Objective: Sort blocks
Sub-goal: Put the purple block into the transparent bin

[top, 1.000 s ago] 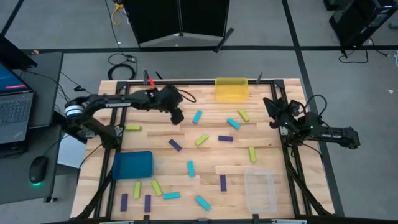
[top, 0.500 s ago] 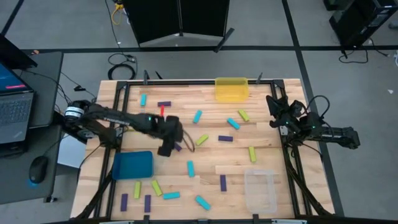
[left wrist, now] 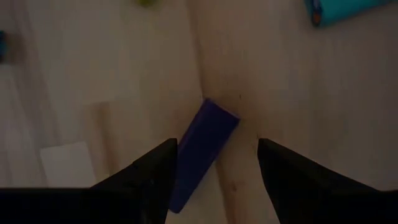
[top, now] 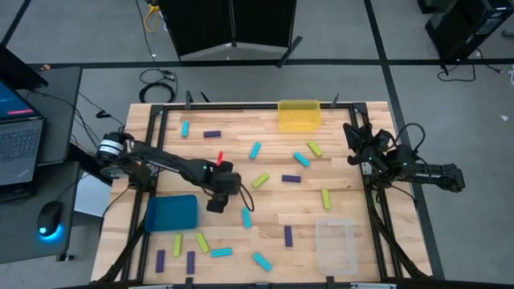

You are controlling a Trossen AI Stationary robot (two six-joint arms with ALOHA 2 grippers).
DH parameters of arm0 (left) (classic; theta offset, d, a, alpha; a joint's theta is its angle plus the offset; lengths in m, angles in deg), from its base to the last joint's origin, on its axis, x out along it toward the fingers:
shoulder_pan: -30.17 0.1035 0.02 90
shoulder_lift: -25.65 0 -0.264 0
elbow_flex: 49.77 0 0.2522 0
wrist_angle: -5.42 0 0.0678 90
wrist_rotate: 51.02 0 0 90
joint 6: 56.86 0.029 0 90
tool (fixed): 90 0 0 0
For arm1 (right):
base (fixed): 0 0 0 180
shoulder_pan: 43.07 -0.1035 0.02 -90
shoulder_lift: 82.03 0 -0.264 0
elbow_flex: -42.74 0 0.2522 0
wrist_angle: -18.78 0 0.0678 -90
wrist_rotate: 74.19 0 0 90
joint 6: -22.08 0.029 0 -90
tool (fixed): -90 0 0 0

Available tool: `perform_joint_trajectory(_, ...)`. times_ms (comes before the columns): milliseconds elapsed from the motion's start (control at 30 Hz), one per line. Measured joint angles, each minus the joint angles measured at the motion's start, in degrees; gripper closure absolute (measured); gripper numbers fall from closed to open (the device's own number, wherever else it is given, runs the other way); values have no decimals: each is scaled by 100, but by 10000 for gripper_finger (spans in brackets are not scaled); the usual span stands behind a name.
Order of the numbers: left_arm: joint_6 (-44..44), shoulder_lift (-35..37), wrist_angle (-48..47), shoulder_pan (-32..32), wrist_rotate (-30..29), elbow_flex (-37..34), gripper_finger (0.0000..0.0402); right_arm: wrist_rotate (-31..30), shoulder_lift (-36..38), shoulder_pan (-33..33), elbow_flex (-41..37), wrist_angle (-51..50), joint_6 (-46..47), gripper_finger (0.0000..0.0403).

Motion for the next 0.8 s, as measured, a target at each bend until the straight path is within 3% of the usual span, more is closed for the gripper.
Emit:
perform_joint_trajectory(400, 140, -498, 222, 87, 58, 7, 170, 21, 0, -47, 0, -140, 138, 359)
perform_joint_trajectory(633, 267, -563, 250, 256, 515, 15, 171, 23, 0, -47, 0, -166, 136, 359)
perform_joint_trajectory(800, 353, -571, 252, 340, 603, 15, 204, 23, 0, -47, 0, -169, 132, 359)
